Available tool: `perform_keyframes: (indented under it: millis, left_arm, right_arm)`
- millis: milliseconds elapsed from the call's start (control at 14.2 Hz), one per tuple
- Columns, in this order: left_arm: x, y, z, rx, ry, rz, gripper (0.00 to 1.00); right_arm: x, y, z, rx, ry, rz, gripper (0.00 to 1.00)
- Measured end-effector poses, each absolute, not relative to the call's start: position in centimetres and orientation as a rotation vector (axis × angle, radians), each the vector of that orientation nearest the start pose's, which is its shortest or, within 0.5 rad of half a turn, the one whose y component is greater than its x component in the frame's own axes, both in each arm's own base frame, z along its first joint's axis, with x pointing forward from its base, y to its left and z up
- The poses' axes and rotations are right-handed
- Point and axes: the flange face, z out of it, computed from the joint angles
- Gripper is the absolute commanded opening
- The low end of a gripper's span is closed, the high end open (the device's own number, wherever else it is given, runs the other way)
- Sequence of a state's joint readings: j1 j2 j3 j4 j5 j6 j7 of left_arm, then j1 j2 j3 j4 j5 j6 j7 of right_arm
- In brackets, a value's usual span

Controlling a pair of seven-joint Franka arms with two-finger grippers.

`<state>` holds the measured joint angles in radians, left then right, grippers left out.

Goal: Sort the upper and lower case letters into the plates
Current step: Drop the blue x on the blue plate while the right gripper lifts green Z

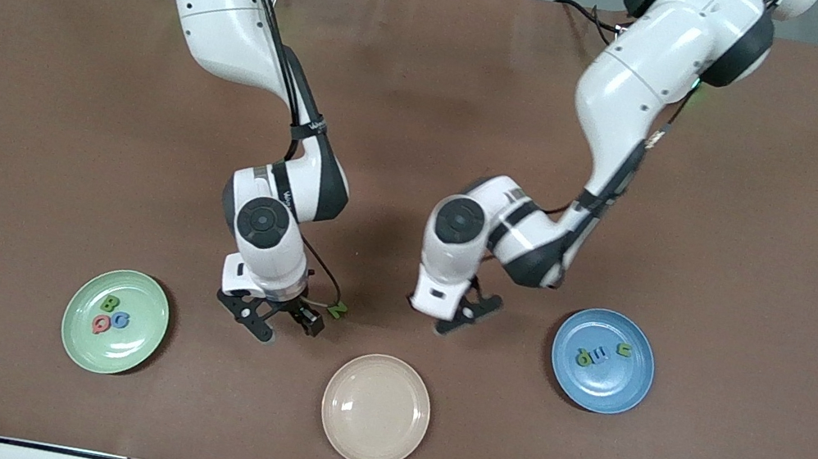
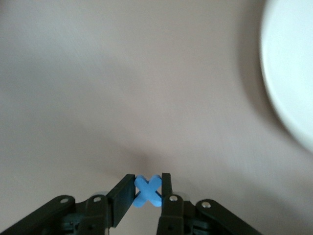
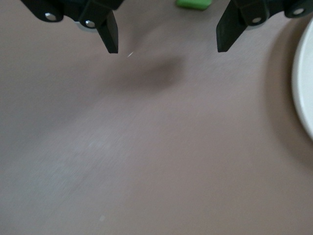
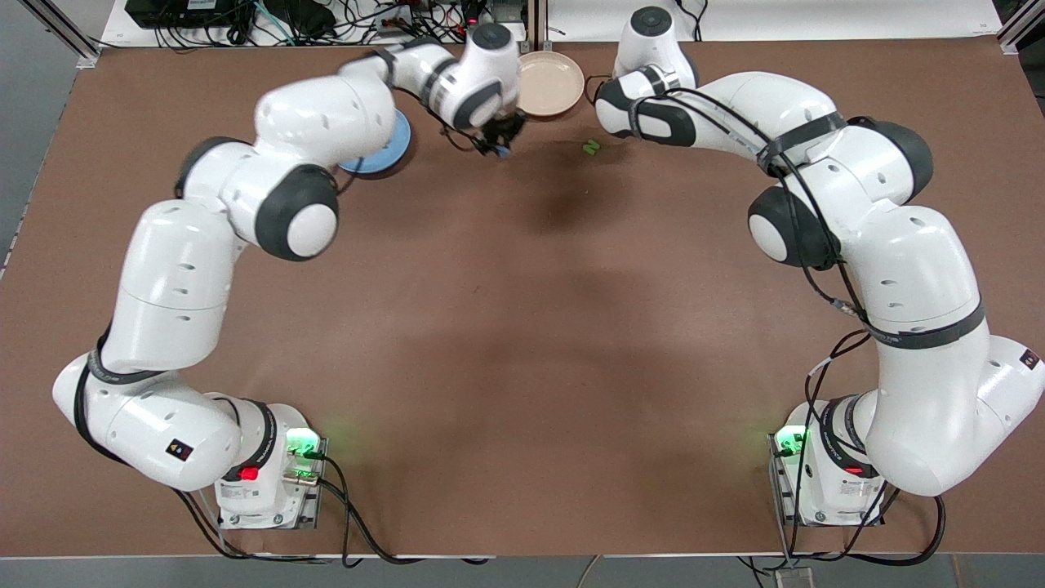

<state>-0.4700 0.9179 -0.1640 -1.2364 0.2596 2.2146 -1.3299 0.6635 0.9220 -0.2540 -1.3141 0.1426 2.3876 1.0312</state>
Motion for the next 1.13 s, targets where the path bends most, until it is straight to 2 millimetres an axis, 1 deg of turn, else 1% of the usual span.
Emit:
perform_keyframes:
  millis: [70, 141, 282, 352, 423, 493, 563, 634, 704, 775, 845, 915, 986, 1056, 1127]
  left_arm:
    - [65.4, -38.4, 23.3, -2.978, -0.953, -0.162, 0.02]
    - [66.4, -35.2, 24.1, -2.955, -0.926, -0.134, 0.02]
    - [67.4, -29.3, 25.1, -2.927, -0.856, -0.080, 0.02]
    - [67.6, -26.3, 25.2, -2.920, -0.816, -0.051, 0.03]
    - [67.7, -23.7, 25.0, -2.913, -0.787, -0.023, 0.04]
    - [67.6, -21.4, 24.5, -2.905, -0.771, 0.006, 0.08]
    - [67.5, -19.4, 23.8, -2.894, -0.770, 0.035, 0.14]
    - [67.4, -18.0, 23.2, -2.883, -0.778, 0.060, 0.23]
    - [67.3, -16.8, 22.5, -2.871, -0.793, 0.081, 0.49]
    - [67.1, -16.0, 22.0, -2.862, -0.804, 0.098, 0.82]
    - [67.0, -15.6, 21.7, -2.857, -0.810, 0.108, 0.99]
    - [67.0, -15.4, 21.8, -2.856, -0.812, 0.107, 1.00]
    - [67.0, -15.6, 22.3, -2.861, -0.805, 0.100, 1.00]
    - [67.1, -15.9, 23.4, -2.869, -0.778, 0.094, 1.00]
    - [67.1, -16.2, 25.3, -2.878, -0.736, 0.090, 1.00]
  right_arm:
    - [67.3, 35.7, 20.6, -2.923, 0.927, -0.291, 0.89]
    - [66.9, 36.6, 20.3, -2.904, 0.949, -0.270, 0.89]
    - [66.2, 37.8, 19.8, -2.875, 0.994, -0.236, 0.89]
    - [66.0, 38.1, 19.5, -2.868, 1.010, -0.224, 0.89]
    - [65.8, 38.3, 19.2, -2.864, 1.024, -0.216, 0.84]
    - [65.7, 38.4, 18.9, -2.864, 1.030, -0.209, 0.79]
    - [65.6, 38.4, 18.6, -2.866, 1.032, -0.205, 0.73]
    - [65.5, 38.5, 18.4, -2.866, 1.035, -0.201, 0.67]
    - [65.5, 38.5, 18.2, -2.868, 1.036, -0.198, 0.59]
    - [65.4, 38.5, 18.0, -2.869, 1.037, -0.196, 0.52]
    - [65.4, 38.5, 17.9, -2.871, 1.038, -0.195, 0.43]
    - [65.5, 38.5, 18.0, -2.870, 1.040, -0.195, 0.34]
    - [65.5, 38.6, 18.1, -2.868, 1.040, -0.196, 0.23]
    - [65.5, 38.6, 18.1, -2.868, 1.040, -0.196, 0.14]
    - [65.6, 38.6, 18.3, -2.865, 1.040, -0.200, 0.08]
